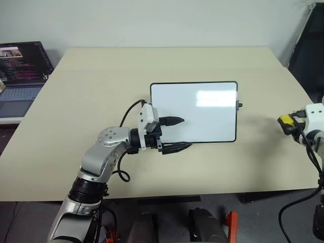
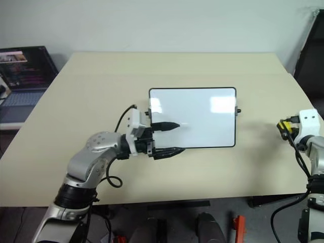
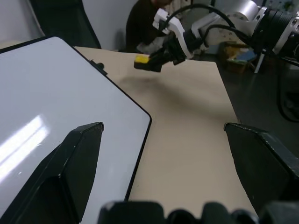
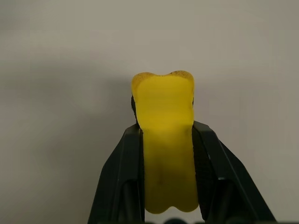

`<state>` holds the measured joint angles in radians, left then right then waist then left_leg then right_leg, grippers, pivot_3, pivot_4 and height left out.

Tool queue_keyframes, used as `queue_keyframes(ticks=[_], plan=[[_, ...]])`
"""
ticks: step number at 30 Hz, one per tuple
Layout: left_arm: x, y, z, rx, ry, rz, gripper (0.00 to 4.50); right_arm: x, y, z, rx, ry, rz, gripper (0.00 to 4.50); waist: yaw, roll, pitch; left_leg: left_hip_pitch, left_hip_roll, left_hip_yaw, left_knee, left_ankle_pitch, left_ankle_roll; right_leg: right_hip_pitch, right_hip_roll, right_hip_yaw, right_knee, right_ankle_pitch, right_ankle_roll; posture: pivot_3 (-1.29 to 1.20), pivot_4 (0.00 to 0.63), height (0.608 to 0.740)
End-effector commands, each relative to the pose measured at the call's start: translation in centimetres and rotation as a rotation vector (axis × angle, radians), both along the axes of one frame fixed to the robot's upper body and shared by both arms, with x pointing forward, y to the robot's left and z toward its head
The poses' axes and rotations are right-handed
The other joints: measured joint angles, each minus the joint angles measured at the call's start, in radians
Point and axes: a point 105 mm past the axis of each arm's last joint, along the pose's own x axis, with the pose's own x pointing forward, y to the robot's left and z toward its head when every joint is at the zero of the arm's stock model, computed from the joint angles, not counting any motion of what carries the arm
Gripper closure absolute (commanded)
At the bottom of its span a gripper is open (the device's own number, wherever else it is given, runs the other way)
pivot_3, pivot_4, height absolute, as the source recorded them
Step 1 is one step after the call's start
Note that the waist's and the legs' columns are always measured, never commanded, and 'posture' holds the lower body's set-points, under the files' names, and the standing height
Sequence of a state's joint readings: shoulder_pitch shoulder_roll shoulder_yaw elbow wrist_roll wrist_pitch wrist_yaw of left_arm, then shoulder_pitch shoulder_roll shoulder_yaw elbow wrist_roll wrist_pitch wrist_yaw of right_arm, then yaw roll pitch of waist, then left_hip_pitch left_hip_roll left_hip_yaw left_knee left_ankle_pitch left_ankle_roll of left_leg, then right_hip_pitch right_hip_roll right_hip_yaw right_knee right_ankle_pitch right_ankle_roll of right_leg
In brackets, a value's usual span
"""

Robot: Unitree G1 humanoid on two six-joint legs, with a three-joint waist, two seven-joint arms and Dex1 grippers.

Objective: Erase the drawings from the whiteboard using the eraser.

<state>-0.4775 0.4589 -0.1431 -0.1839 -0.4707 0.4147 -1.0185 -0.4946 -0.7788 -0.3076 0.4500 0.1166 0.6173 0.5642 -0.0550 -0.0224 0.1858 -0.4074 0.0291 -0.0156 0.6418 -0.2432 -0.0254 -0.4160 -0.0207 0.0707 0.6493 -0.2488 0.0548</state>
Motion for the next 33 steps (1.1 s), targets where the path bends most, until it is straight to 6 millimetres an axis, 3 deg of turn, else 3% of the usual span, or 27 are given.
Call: queue_keyframes(ticks=[1, 8, 18, 21, 24, 26, 28, 31, 33], plan=[[-0.6, 0.0, 0.8, -0.010, -0.035, -0.021, 0.00, 0.1, -1.1, 1.2, -0.024, -0.016, -0.002, 3.52, -0.004, 0.001, 0.000, 0.001, 0.000, 0.000, 0.000, 0.000, 0.000, 0.001, 0.000, 0.000, 0.000, 0.000, 0.000, 0.00, 0.150, 0.740], [-0.7, 0.6, 0.4, 0.003, -0.030, 0.001, 0.00, 0.6, -1.4, 0.3, 0.023, 0.014, 0.018, 3.52, -0.003, 0.001, 0.000, 0.008, 0.000, 0.000, 0.002, 0.000, 0.000, 0.009, 0.001, 0.000, -0.002, 0.000, 0.002, 0.00, 0.150, 0.740], [-0.3, 1.2, 0.5, 0.001, -0.041, 0.048, 0.00, 1.4, -0.9, 0.3, 0.075, 0.017, 0.034, 0.07, -0.001, 0.001, 0.000, 0.007, 0.000, 0.000, 0.002, 0.000, 0.000, 0.009, 0.001, 0.000, -0.002, 0.000, 0.002, 0.00, 0.150, 0.740], [0.1, 1.8, 0.6, 0.000, -0.051, 0.082, 0.00, 1.3, -1.3, 1.0, 0.054, 0.000, 0.022, 0.02, -0.001, 0.001, 0.000, 0.007, 0.000, 0.000, 0.002, 0.000, 0.000, 0.009, 0.001, 0.000, -0.002, 0.000, 0.002, 0.00, 0.150, 0.740], [1.7, 3.7, 1.8, -0.033, -0.100, 0.212, 0.00, 1.7, -1.1, 4.0, 0.017, -0.100, 0.032, 0.02, -0.001, 0.001, 0.000, 0.007, 0.000, 0.000, 0.002, 0.000, 0.000, 0.009, 0.001, 0.000, -0.002, 0.000, 0.002, 0.00, 0.150, 0.740], [3.6, 5.8, 3.0, -0.089, -0.153, 0.376, 0.00, 2.4, 0.2, 6.3, 0.036, -0.234, 0.067, 0.02, -0.003, 0.001, 0.000, 0.007, 0.000, 0.000, 0.002, 0.000, 0.000, 0.009, 0.001, 0.001, -0.002, 0.000, 0.002, 0.00, 0.150, 0.740], [5.5, 8.3, 3.7, -0.164, -0.183, 0.574, 0.00, 3.0, 2.3, 7.4, 0.058, -0.371, 0.124, 0.02, -0.003, 0.001, 0.000, 0.008, 0.000, -0.001, 0.002, 0.000, 0.000, 0.009, 0.001, 0.000, -0.001, 0.000, 0.002, 0.00, 0.150, 0.740], [7.4, 11.7, 3.6, -0.265, -0.207, 0.847, 0.00, 3.4, 5.1, 6.0, 0.140, -0.465, 0.182, 0.02, -0.002, -0.001, -0.001, 0.008, 0.000, -0.001, 0.003, 0.000, 0.000, 0.010, 0.001, 0.000, -0.001, 0.000, 0.002, 0.00, 0.150, 0.740], [8.1, 13.4, 3.1, -0.297, -0.219, 0.989, 0.00, 3.7, 5.7, 4.3, 0.184, -0.471, 0.154, 0.02, 0.002, -0.001, -0.001, 0.008, 0.000, -0.002, 0.003, 0.000, 0.000, 0.011, 0.001, 0.000, -0.002, 0.001, 0.002, 0.00, 0.150, 0.740]])
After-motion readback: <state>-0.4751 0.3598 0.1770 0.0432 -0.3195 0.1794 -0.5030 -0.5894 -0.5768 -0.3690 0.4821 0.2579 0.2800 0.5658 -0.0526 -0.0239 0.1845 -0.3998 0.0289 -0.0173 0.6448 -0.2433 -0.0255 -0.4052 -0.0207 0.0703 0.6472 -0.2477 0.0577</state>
